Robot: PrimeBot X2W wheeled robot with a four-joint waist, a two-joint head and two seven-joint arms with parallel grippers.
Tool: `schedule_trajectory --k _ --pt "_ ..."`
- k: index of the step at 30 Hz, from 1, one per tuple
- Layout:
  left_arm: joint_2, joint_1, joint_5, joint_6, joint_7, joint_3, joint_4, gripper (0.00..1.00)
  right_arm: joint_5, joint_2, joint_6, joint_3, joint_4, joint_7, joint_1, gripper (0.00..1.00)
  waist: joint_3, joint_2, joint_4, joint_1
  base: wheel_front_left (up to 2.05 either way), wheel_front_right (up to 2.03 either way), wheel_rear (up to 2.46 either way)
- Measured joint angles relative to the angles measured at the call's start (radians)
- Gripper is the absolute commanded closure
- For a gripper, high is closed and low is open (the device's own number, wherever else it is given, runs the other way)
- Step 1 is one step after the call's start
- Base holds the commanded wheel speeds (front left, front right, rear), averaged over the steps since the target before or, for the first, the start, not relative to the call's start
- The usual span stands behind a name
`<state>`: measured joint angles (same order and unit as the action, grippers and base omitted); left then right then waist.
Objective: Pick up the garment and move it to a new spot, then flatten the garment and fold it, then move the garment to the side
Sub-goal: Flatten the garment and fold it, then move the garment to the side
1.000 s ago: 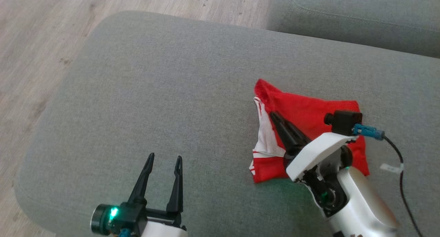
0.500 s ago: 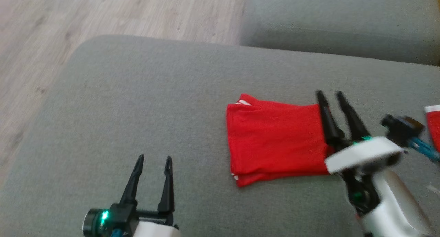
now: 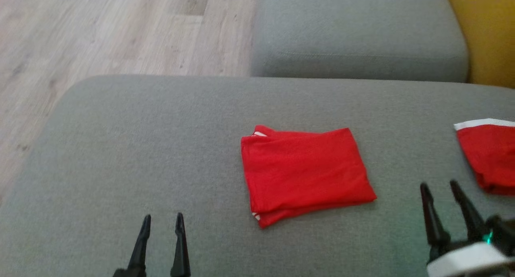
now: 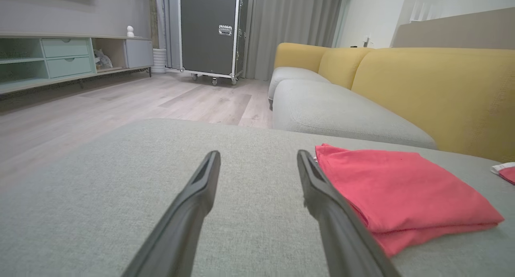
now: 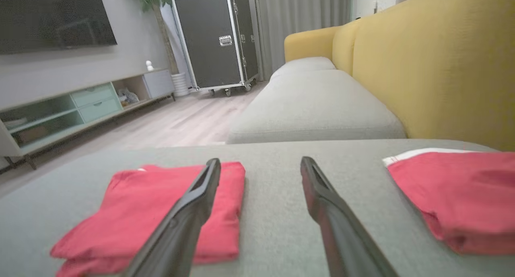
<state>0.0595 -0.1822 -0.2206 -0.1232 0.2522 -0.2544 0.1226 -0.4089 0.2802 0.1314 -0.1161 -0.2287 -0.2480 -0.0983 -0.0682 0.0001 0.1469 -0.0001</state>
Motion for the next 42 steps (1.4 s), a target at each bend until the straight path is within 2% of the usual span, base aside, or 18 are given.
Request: schedule_trajectory --k 5,12,37,42 --pt "0.001 -0.044 0.010 0.001 0.000 0.002 -0.003 0.00 0.056 -0.056 0.000 0.016 0.035 0.000 -0.094 0.00 -0.014 0.0000 -0.024 0.0000 0.00 0.00 0.00" --pt "0.001 -0.051 0.020 0.010 0.000 0.024 -0.003 0.00 0.086 -0.077 0.000 0.025 0.045 0.000 -0.101 0.00 -0.019 0.0000 -0.039 0.0001 0.00 0.00 0.00" --pt "0.000 -0.050 0.028 0.028 0.000 0.029 -0.002 0.00 0.103 -0.078 0.000 0.022 0.036 0.000 -0.098 0.00 -0.001 0.0000 -0.046 0.0001 0.00 0.00 0.00" --pt "0.000 -0.049 0.026 0.028 0.000 0.026 -0.009 0.00 0.086 -0.070 0.000 -0.014 -0.004 0.000 -0.080 0.00 0.020 0.0000 -0.039 0.0002 0.00 0.00 0.00"
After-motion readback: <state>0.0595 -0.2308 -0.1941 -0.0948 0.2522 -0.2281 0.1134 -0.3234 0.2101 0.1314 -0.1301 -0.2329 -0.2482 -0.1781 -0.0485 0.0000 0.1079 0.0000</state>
